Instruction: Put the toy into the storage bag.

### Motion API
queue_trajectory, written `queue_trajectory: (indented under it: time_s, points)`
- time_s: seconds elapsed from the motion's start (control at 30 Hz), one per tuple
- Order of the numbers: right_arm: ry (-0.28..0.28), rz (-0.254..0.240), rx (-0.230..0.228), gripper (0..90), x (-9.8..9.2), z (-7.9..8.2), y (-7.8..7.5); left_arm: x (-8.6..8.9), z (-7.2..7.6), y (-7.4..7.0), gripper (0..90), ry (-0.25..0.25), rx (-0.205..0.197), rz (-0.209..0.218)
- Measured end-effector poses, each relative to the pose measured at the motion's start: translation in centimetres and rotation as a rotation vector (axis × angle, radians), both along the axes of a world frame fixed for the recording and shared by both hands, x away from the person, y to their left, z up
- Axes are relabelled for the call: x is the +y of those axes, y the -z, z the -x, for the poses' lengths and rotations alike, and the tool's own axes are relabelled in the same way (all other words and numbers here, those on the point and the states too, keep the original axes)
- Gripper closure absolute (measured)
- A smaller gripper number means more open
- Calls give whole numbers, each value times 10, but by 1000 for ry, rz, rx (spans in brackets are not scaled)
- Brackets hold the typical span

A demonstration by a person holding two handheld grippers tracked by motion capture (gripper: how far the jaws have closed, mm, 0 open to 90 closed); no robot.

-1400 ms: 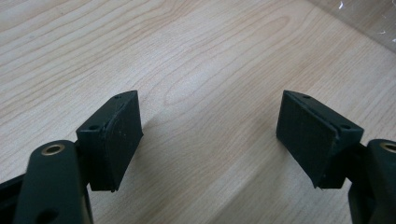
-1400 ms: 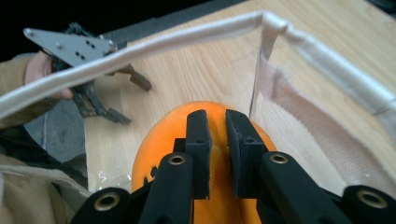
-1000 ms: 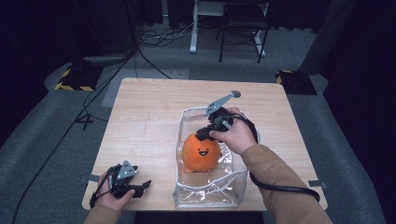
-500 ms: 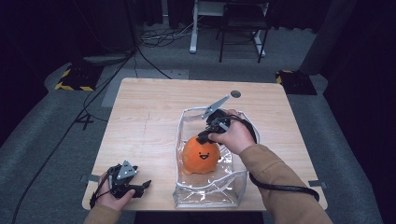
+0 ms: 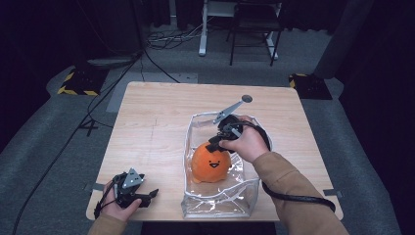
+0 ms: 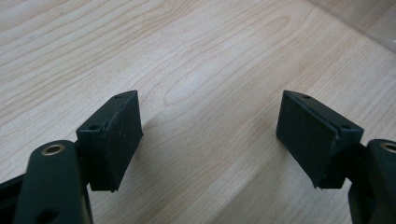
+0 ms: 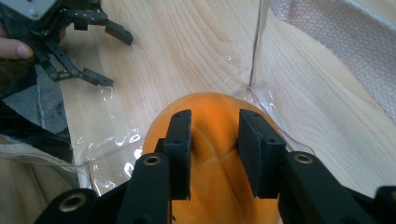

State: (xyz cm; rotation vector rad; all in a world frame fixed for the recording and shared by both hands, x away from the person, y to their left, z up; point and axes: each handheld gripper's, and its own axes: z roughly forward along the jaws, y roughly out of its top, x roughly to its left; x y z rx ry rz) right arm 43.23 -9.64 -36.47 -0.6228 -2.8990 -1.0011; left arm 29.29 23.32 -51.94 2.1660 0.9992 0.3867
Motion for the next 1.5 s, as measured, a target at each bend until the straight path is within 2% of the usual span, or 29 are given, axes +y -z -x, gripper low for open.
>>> queue_trajectory:
  time_s: [0.3,0.47,0.67,0.9,0.97,1.03,1.07,1.17,1.2,1.3,1.33,1.5]
  points:
    - [12,3,-7,583,-3,1,0,0,0,0,228,-1,-1,0]
    - [23,-14,-20,524,-5,2,-3,0,0,0,228,0,0,-1]
    - [34,-46,-41,507,-10,2,-11,0,0,0,228,0,0,-1]
    - [45,-100,-80,478,-18,7,-31,0,0,0,228,0,0,0]
    - [57,-128,-102,475,-24,10,-44,0,0,0,228,-2,0,1]
    - [57,-132,-109,475,-25,11,-47,0,0,0,228,-1,0,1]
    - [65,-143,-121,472,-29,13,-55,0,0,0,228,-1,0,2]
    - [71,-150,-133,470,-34,15,-63,0,0,0,228,-2,0,2]
    - [78,-158,-147,468,-40,18,-70,0,0,0,228,-2,0,2]
    - [84,-166,-156,465,-46,20,-76,0,0,0,228,0,1,1]
    - [96,-173,-169,461,-53,23,-82,0,0,0,228,0,0,0]
    - [125,-185,-188,445,-68,27,-89,0,-1,0,227,-1,0,2]
